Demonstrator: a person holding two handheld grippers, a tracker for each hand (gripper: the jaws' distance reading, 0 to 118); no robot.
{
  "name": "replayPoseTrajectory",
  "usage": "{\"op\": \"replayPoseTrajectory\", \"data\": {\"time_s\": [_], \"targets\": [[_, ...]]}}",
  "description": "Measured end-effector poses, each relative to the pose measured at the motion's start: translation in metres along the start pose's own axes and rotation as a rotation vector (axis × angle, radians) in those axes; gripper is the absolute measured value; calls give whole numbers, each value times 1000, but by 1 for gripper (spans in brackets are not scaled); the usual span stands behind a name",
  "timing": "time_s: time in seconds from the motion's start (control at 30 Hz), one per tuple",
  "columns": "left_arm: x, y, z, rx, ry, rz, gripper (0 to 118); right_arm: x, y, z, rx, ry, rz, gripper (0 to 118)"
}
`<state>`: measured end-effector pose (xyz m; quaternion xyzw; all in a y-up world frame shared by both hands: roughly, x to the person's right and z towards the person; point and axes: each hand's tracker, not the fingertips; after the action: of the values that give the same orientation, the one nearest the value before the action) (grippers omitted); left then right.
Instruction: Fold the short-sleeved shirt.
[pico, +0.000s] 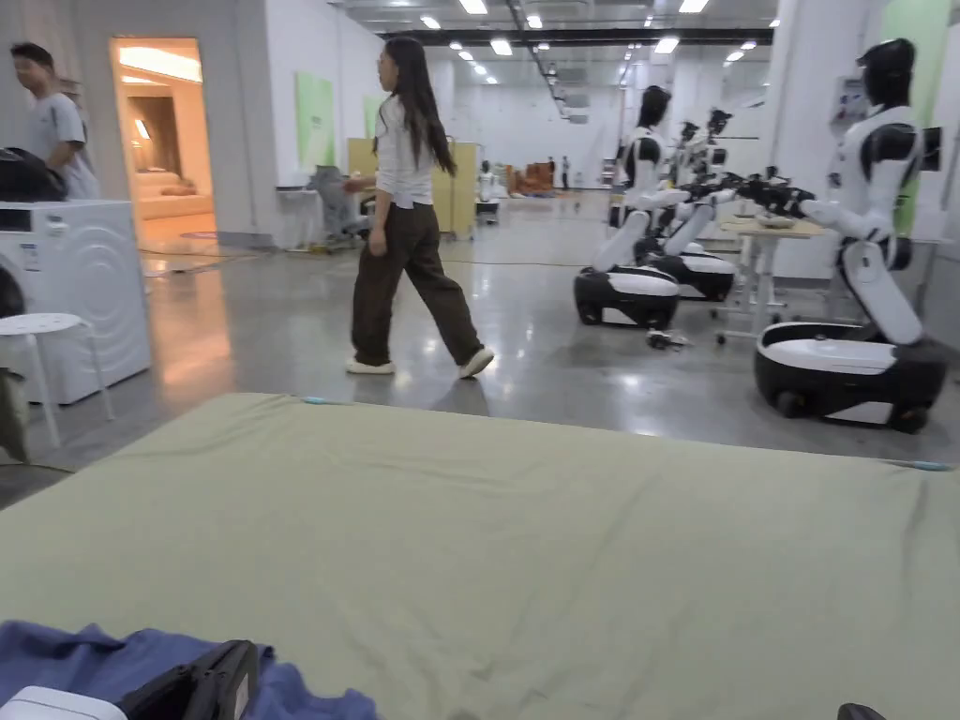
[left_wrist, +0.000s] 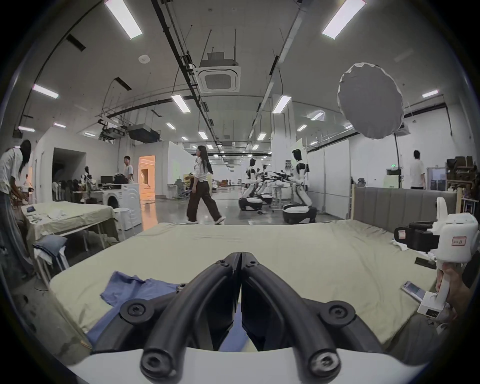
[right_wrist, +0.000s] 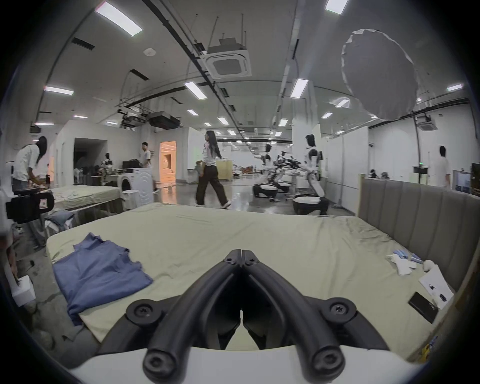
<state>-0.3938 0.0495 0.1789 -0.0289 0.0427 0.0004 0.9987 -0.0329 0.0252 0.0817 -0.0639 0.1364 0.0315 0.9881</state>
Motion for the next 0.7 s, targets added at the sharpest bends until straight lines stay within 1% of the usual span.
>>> {"op": "replayPoseTrajectory", "data": {"time_s": [0.13,0.2,0.33,0.43,0.47,0.5,0.53,0.57,0.6,0.63,0.7], "targets": [[-19,1,18,-12,63,-7,3,-26,1,-14,-6,73,18,0],[-27,-1,24,-23,76,-5,3,-35,0,-18,-8,95,22,0],[-43,-5,30,-64,100,-5,3,-45,-1,-22,-18,131,27,0],[-57,-9,23,-113,93,48,5,-45,-2,-19,-29,154,40,0],[-62,-12,17,-131,84,65,20,-45,-3,-18,-32,157,48,0],[-67,-14,11,-159,65,78,39,-44,-4,-16,-35,158,54,0],[-75,-16,2,-189,40,83,53,-41,-6,-14,-42,159,57,0],[-81,-20,-8,-214,22,86,69,-38,-9,-13,-51,159,55,0],[-85,-23,-18,-252,-10,100,79,-35,-11,-12,-60,155,50,0],[-90,-28,-32,-288,-39,116,86,-35,-9,-8,-71,146,43,0],[-96,-38,-58,-357,-54,135,88,-28,-13,-6,-97,126,15,0]]}}
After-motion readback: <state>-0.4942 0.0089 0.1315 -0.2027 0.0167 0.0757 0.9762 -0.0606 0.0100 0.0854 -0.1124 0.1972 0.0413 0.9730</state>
